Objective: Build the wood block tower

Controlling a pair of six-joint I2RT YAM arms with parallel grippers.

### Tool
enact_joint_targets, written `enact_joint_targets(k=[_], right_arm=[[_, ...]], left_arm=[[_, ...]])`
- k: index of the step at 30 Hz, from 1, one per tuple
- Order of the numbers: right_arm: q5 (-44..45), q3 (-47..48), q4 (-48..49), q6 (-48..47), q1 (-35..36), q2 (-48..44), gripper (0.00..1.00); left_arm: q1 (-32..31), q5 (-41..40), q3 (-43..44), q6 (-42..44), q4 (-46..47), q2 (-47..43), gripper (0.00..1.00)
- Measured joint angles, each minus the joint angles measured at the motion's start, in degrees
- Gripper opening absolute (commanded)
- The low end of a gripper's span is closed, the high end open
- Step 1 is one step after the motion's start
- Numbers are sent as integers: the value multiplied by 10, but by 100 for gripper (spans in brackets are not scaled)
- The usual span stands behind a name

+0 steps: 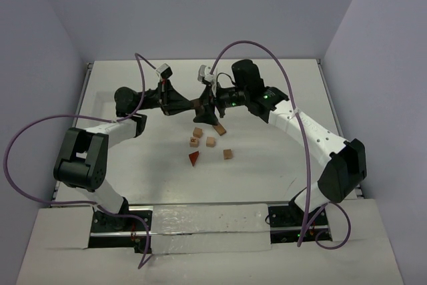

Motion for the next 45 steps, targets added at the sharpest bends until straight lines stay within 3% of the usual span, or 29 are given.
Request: enact_joint_targets(k=[8,11,12,13,15,17,18,24,27,30,34,38,45], right_arm=[[-8,0,4,-6,-2,3,26],[-11,0,3,-9,-2,3,2],[-11,0,2,-10,-2,3,1],[-11,0,2,-12,-2,3,0],[-12,0,0,-13,-2,3,0],[-10,-1,-1,-13,-2,2,0],[-3,-1,-2,-13,-2,0,0],[83,-1,-49,-28,-10,-5,0],[144,25,-112,-43,-21,14,0],[214,73,-160,-55,-26,60,0],[304,151,-224,-59,-27,152,0],[370,234,-272,-58,-27,254,0],[450,398,-382,-52,-27,428,0]], left_arm=[[-2,9,0,-6,2,-1,0],[-1,8,-3,-9,2,-2,7],[-1,8,-4,-10,2,-2,23],[0,8,-5,-11,2,-3,45],[2,9,-10,-3,2,-6,62],[13,10,-17,12,1,-14,93],[23,11,-21,27,1,-19,98],[126,20,-23,172,-91,-89,99],[180,17,31,382,-350,-136,99],[193,-59,152,648,-640,-152,99],[176,-174,209,882,-859,-205,99],[172,-244,210,996,-983,-249,99],[172,-309,210,1077,-1081,-275,99]])
